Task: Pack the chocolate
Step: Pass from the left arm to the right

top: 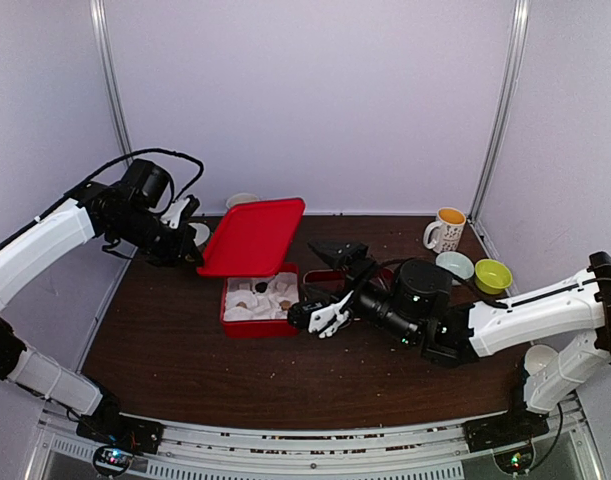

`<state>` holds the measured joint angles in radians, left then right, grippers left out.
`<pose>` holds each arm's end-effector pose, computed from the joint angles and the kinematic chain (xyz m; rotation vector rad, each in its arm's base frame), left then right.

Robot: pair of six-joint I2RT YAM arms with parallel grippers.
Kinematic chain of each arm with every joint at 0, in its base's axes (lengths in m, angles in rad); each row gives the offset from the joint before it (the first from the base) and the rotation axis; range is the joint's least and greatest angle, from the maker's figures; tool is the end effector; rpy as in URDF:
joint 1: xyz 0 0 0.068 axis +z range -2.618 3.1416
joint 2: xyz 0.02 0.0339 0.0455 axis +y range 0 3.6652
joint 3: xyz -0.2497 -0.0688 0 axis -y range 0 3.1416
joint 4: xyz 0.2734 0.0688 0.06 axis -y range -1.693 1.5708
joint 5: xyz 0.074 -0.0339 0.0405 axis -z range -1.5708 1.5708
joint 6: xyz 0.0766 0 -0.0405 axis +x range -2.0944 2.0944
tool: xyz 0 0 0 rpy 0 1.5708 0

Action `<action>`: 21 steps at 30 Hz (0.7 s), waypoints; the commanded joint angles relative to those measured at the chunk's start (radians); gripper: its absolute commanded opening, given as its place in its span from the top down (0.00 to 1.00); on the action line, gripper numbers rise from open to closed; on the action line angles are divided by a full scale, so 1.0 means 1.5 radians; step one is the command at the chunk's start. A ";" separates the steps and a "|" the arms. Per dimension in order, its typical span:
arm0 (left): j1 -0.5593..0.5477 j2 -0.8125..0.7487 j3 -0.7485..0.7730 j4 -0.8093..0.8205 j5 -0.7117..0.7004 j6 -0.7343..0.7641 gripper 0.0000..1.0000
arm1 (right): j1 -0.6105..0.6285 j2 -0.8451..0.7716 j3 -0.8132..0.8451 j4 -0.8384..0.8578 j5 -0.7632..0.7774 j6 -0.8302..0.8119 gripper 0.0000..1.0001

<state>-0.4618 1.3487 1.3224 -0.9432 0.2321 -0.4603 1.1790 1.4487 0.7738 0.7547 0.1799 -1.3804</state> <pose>0.2821 -0.1601 0.2874 0.0971 2.6319 -0.6378 0.1614 0.3547 0.2493 -1.3876 0.5679 -0.2964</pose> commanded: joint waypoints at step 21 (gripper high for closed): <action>0.000 0.012 0.028 -0.024 -0.030 0.031 1.00 | 0.002 0.094 0.083 -0.006 -0.027 -0.058 0.25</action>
<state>-0.4618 1.3548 1.3296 -0.9718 0.2272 -0.4320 1.1790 1.5597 0.8513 0.7876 0.1566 -1.4597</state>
